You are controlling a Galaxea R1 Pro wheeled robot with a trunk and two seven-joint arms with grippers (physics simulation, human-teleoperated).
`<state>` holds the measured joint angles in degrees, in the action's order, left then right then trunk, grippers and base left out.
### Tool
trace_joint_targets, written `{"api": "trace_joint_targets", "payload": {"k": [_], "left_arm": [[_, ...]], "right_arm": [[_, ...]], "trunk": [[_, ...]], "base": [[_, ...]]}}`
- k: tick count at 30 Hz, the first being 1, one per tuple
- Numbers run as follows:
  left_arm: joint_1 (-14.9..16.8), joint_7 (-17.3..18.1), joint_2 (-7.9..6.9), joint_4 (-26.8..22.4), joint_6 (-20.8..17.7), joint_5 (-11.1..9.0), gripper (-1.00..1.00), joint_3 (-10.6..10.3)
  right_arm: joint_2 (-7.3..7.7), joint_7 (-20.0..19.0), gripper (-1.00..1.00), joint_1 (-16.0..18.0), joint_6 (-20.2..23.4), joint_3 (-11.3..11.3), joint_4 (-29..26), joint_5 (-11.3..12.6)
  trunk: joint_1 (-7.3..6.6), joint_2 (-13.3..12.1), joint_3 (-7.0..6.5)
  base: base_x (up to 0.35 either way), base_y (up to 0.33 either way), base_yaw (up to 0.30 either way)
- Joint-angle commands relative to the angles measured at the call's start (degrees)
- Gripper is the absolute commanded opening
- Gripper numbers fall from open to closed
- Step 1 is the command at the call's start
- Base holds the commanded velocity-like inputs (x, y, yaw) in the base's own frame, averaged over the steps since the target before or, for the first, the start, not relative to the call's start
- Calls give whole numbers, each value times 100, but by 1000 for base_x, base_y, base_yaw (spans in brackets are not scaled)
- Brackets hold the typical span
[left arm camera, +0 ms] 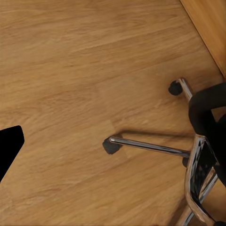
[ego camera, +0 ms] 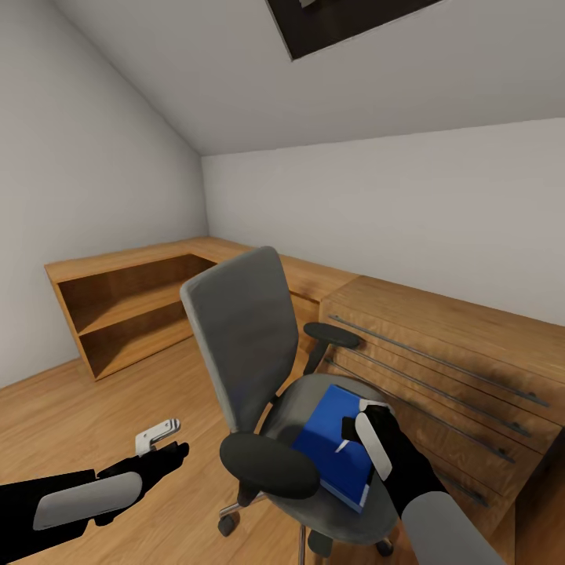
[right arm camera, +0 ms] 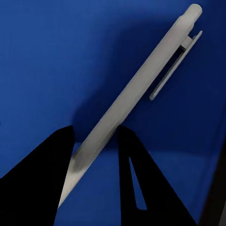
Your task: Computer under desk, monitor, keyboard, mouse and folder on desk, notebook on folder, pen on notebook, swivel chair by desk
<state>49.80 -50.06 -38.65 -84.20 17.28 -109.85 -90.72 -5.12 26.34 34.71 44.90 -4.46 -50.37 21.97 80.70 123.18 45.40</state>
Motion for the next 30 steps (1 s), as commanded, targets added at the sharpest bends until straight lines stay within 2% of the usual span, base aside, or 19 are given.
{"api": "trace_joint_targets", "payload": {"k": [1,30], "left_arm": [[12,-3,-2,-8,32,-28,100,-16],[12,-3,-2,-8,30,-28,100,-16]], "right_arm": [[3,64,-100,1,19,-11,42,63],[11,64,-100,1,72,-3,4,71]], "trunk": [[0,2,8],[0,2,8]], "base": [[0,0,0],[0,0,0]]}}
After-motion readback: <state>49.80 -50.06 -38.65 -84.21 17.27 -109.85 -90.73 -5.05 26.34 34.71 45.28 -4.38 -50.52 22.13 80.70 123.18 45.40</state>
